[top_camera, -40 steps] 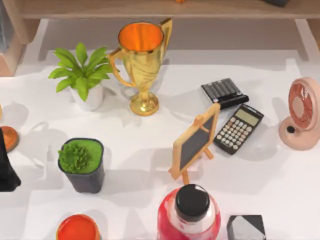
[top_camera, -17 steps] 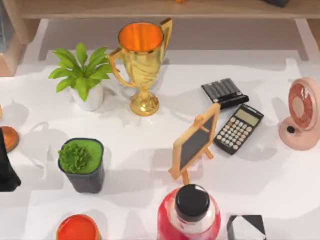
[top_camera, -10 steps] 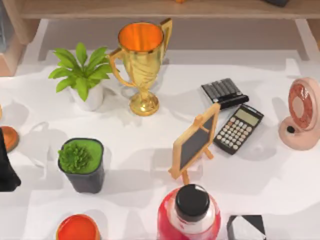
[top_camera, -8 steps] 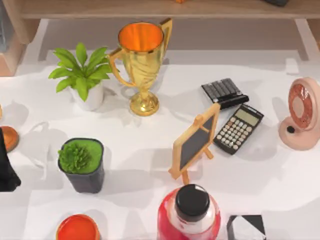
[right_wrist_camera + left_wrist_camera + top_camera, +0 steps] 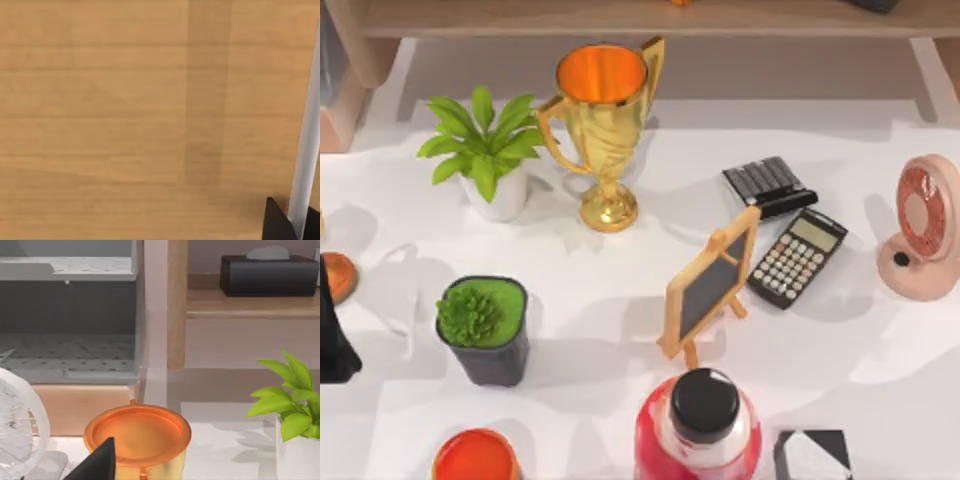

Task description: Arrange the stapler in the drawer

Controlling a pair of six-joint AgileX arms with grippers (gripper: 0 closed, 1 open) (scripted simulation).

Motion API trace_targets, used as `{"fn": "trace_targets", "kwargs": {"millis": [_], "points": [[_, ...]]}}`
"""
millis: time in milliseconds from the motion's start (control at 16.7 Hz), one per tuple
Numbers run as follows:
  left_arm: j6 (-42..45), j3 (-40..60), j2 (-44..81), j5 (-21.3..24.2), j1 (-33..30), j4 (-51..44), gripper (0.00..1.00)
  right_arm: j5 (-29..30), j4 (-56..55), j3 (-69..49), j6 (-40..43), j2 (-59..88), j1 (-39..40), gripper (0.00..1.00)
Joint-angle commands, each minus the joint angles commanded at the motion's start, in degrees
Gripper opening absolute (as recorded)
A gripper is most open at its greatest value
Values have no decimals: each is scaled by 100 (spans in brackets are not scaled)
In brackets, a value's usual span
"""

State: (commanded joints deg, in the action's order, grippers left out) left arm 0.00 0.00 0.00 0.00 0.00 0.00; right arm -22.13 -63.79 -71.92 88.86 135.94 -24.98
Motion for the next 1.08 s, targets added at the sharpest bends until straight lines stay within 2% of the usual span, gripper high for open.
{"fn": "trace_targets", "kwargs": {"millis": [180,960,1080], "points": [[0,0,0,0,0,0,100,0,0,0,0,0,0,0],[0,0,0,0,0,0,100,0,0,0,0,0,0,98],[0,0,0,0,0,0,100,0,0,0,0,0,0,100]]}}
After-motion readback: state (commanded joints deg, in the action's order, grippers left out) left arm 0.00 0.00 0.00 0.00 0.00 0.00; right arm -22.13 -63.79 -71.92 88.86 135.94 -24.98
